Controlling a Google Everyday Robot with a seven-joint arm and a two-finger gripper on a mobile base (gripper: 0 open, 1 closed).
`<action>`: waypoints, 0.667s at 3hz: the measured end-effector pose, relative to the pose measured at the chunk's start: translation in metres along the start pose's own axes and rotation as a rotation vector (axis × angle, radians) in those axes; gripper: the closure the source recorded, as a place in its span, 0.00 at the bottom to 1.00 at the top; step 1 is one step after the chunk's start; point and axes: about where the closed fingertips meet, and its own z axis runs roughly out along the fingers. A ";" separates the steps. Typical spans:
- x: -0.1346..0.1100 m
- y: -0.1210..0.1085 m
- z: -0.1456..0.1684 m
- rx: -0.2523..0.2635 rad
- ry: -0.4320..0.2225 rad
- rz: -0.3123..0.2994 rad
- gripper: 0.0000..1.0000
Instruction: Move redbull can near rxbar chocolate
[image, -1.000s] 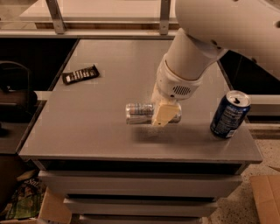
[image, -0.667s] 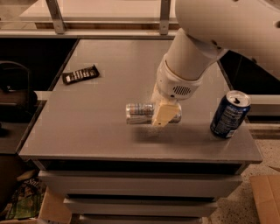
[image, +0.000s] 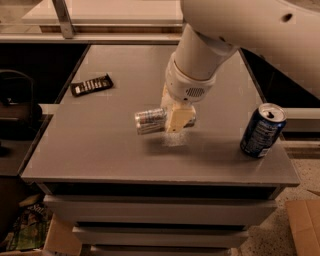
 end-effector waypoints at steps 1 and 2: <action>-0.011 -0.033 0.001 0.028 -0.001 -0.132 1.00; -0.029 -0.068 0.005 0.053 0.001 -0.248 1.00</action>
Offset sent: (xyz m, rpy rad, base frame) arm 0.0984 0.0649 0.0281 -0.0555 -0.1840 0.3412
